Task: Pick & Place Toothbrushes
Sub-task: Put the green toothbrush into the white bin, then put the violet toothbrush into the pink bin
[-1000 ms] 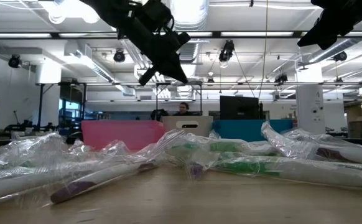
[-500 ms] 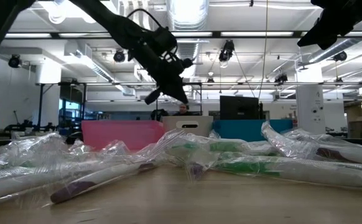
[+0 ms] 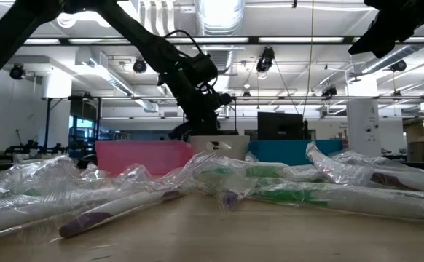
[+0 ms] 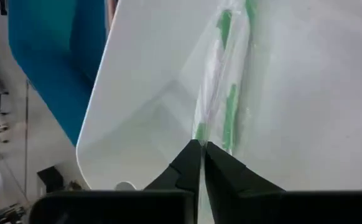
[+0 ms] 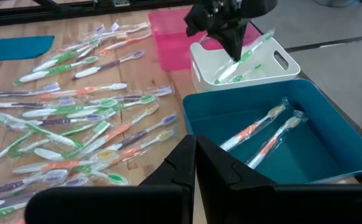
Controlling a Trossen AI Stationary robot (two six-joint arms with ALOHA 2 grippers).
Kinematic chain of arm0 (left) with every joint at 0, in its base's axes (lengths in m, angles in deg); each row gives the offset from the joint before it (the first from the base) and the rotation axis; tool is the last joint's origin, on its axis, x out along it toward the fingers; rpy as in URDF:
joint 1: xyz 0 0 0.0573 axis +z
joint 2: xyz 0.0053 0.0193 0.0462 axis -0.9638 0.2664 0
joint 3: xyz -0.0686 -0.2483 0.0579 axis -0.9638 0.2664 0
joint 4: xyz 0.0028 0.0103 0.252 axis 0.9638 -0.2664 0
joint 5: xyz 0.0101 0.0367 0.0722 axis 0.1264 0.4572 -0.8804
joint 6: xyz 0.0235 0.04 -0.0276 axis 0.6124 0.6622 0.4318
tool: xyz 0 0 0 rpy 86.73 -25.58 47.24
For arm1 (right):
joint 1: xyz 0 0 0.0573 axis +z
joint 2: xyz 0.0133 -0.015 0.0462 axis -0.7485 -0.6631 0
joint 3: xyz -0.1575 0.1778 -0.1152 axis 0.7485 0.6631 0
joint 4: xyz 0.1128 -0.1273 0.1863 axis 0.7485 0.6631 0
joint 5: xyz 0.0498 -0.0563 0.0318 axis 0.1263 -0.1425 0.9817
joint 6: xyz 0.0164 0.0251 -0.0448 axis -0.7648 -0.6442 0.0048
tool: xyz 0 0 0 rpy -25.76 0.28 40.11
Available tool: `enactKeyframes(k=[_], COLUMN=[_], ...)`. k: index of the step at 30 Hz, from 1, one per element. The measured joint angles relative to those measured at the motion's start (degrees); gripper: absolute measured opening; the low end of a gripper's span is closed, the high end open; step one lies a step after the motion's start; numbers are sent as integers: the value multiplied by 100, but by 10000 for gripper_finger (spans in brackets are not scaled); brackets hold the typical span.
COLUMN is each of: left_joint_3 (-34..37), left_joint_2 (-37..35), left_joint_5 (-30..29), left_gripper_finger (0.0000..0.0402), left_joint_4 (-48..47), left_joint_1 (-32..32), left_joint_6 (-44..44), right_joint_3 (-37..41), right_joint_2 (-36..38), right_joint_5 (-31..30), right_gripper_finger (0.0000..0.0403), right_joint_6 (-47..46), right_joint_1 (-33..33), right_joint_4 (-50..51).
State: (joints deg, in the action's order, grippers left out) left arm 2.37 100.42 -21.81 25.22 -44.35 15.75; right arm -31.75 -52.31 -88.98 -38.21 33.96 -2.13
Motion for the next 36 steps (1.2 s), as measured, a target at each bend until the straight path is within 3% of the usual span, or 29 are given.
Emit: enactKeyframes(k=[16, 22, 28, 36], left_joint_3=[13, -11, -9, 1], left_joint_2=[7, -186, -547, -543], left_joint_5=[-14, -279, -340, -1038], left_gripper_finger=[87, 113, 112, 106], left_joint_4=[-223, -285, -283, -346], left_joint_1=[-108, -157, -193, -161], left_joint_6=[-292, -586, -559, -247], right_joint_3=[0, 0, 0, 0], right_joint_2=[0, 0, 0, 0], right_joint_5=[-2, 0, -2, -1], right_gripper_finger=[8, 8, 8, 8], right_joint_6=[0, 0, 0, 0], right_joint_1=[-2, 0, 0, -2], right_joint_4=[-1, 0, 0, 0])
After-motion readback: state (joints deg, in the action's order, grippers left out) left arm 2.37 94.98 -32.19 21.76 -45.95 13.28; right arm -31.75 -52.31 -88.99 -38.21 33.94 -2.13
